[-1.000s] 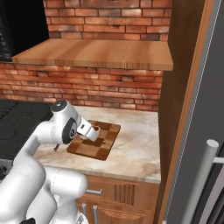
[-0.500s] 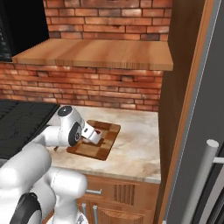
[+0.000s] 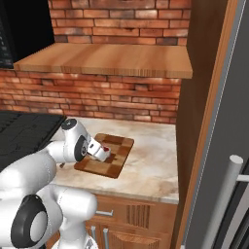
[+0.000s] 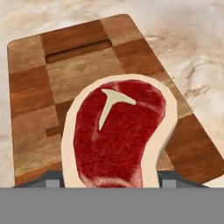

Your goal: Retrieve the steak from the fridge and place it on the cutting board.

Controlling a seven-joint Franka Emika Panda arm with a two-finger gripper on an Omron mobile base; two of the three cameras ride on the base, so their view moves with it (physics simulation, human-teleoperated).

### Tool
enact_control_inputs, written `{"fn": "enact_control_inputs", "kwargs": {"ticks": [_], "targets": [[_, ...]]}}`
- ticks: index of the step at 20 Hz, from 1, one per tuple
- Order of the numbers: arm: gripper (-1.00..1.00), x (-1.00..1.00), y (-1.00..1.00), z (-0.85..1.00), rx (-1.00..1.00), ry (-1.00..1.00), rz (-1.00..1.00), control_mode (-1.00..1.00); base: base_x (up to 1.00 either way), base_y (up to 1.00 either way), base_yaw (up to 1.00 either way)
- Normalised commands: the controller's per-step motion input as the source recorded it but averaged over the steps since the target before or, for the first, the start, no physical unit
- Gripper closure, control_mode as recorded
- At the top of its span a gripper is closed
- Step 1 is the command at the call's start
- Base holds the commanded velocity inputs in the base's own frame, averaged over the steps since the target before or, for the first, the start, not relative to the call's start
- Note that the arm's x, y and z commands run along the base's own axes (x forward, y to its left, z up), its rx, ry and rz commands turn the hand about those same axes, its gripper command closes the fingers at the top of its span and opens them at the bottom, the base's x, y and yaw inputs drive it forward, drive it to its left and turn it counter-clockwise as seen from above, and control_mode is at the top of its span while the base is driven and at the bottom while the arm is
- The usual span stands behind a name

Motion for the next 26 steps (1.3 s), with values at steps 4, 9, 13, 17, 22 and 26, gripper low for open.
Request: {"fn": "enact_control_inputs", "kwargs": {"ticks": [4,9,13,17,22,26], "targets": [[1.00,0.00,0.16,-0.44,0.07,0.00,-0.12,-1.00,0.00,0.00,0.00],[-1.00,0.00,0.18,-0.45,0.08,0.00,-0.11,-1.00,0.00,0.00,0.00],[-1.00,0.00,0.14,-0.39,0.08,0.00,-0.10,-1.00,0.00,0.00,0.00],[-1.00,0.00,0.13,-0.34,0.07,0.00,-0.10,-1.00,0.00,0.00,0.00],[-1.00,0.00,0.07,-0.28,0.04,0.00,-0.08,-1.00,0.00,0.00,0.00],[-1.00,0.00,0.01,0.05,0.01,0.00,-0.05,-1.00,0.00,0.00,0.00]]}}
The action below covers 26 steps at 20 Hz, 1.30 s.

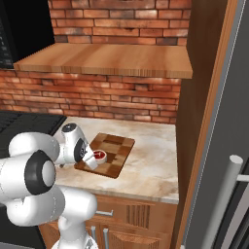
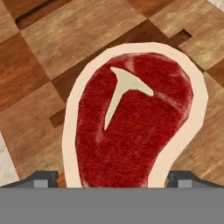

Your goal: Retrieve the steak from the fridge and place it on the cutting board.

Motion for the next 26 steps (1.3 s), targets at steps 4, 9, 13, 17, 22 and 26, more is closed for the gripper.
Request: {"fn": "enact_control_inputs", "kwargs": {"ticks": [4,9,13,17,22,26], "targets": [[-1.00,-0.16,-0.01,0.51,0.03,0.04,-0.04,-1.00,0.00,0.00,0.00],[-1.00,-0.37,-0.06,0.59,0.05,0.01,-0.03,-1.00,0.00,0.00,0.00],[-1.00,-0.62,-0.09,0.38,0.03,0.06,0.00,-1.00,0.00,0.00,0.00],[-1.00,-0.81,-0.16,0.28,0.02,0.03,0.01,-1.00,0.00,0.00,0.00],[-1.00,-0.89,-0.21,0.59,0.06,0.00,0.19,-1.00,0.00,0.00,0.00],[-1.00,-0.75,-0.12,0.94,0.11,0.01,0.14,-1.00,0.00,0.00,0.00]]}}
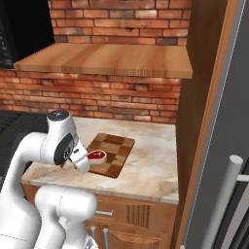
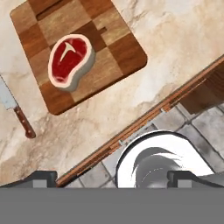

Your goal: Retrieve the steak from the fridge and place it on the cutting board.

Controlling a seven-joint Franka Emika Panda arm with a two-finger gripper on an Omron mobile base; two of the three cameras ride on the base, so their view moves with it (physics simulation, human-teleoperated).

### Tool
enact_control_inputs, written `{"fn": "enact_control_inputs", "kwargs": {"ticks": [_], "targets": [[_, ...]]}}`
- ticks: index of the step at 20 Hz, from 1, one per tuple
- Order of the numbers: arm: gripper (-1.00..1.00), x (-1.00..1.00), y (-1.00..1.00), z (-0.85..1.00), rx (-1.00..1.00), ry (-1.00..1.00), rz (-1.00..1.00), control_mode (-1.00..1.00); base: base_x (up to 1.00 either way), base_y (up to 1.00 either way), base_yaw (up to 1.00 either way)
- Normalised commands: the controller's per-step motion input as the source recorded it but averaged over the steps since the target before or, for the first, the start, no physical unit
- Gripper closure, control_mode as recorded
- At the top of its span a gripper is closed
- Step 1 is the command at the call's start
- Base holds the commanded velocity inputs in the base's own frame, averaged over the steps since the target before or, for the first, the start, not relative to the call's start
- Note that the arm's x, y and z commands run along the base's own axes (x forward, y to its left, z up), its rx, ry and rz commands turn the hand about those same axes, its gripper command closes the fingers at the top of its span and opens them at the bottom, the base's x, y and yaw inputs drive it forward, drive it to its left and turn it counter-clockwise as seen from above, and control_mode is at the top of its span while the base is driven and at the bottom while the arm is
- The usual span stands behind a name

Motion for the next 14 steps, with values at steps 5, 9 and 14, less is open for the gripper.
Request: {"fn": "enact_control_inputs", "kwargs": {"ticks": [5,9,14], "targets": [[-1.00,-0.59,-0.12,0.85,0.07,0.00,0.11,-1.00,0.00,0.00,0.00],[-1.00,-0.32,-0.04,0.54,-0.07,-0.03,0.10,-1.00,0.00,0.00,0.00],[-1.00,-0.16,0.00,0.24,-0.25,-0.04,0.07,-1.00,0.00,0.00,0.00]]}}
